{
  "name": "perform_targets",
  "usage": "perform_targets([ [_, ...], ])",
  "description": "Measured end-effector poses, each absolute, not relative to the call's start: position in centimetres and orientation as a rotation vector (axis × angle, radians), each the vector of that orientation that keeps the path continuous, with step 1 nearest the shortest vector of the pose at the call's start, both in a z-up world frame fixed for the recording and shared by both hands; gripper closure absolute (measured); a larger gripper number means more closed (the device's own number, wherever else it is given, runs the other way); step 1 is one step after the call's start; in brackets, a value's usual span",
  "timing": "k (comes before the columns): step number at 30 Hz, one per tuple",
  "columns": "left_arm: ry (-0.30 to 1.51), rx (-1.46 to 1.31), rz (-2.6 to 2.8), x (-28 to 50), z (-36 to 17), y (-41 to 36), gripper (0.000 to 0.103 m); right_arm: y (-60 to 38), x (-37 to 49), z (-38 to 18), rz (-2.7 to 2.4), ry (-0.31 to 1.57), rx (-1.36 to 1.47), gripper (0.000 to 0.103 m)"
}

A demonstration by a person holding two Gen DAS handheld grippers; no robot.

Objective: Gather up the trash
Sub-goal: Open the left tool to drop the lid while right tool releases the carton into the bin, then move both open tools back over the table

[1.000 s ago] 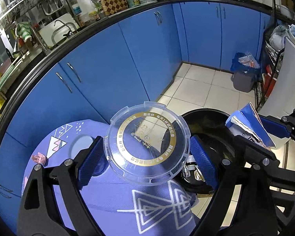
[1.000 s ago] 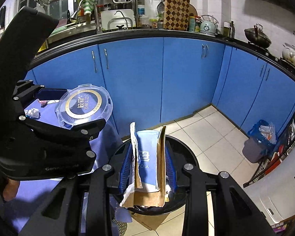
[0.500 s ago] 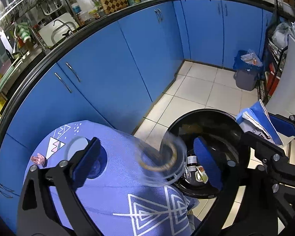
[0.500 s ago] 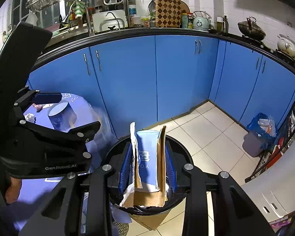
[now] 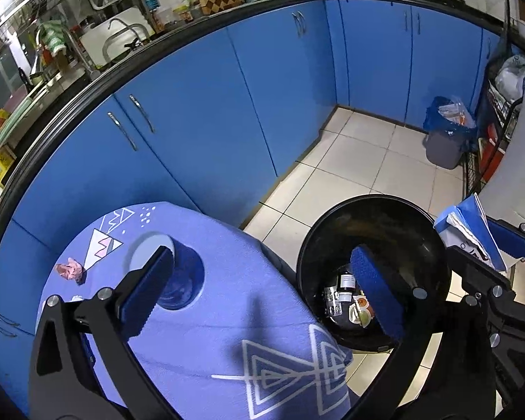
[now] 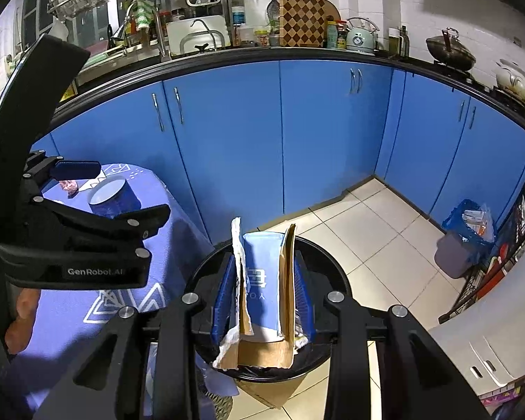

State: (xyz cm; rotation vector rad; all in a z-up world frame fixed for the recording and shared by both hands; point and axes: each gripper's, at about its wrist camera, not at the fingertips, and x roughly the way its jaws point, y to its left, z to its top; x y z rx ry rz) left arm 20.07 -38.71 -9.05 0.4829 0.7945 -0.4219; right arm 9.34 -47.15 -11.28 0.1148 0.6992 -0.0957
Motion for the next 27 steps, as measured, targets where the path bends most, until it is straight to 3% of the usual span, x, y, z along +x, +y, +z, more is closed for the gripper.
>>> perform_targets([
  [12, 0.782, 0.430, -0.382, 20.7, -7.7, -35.7, 0.003, -46.1, 10.4, -11.3, -0.091, 0.703, 0.092, 0.069],
  [13, 0.781, 0.428, -0.381, 20.7, -7.6, -35.6, 0.003, -46.0, 10.5, -11.3, -0.096, 0.705, 0.091, 0.067],
  [16, 0.779, 0.422, -0.381, 20.7, -7.5, -35.2, 0.003, -45.9, 10.6, -11.2, -0.148, 0.696, 0.067, 0.014],
  [27, 0.786, 0.384, -0.393, 20.3, -7.0, -33.7, 0.003, -45.4, 10.3, -10.5, -0.176, 0.687, 0.055, 0.010],
])
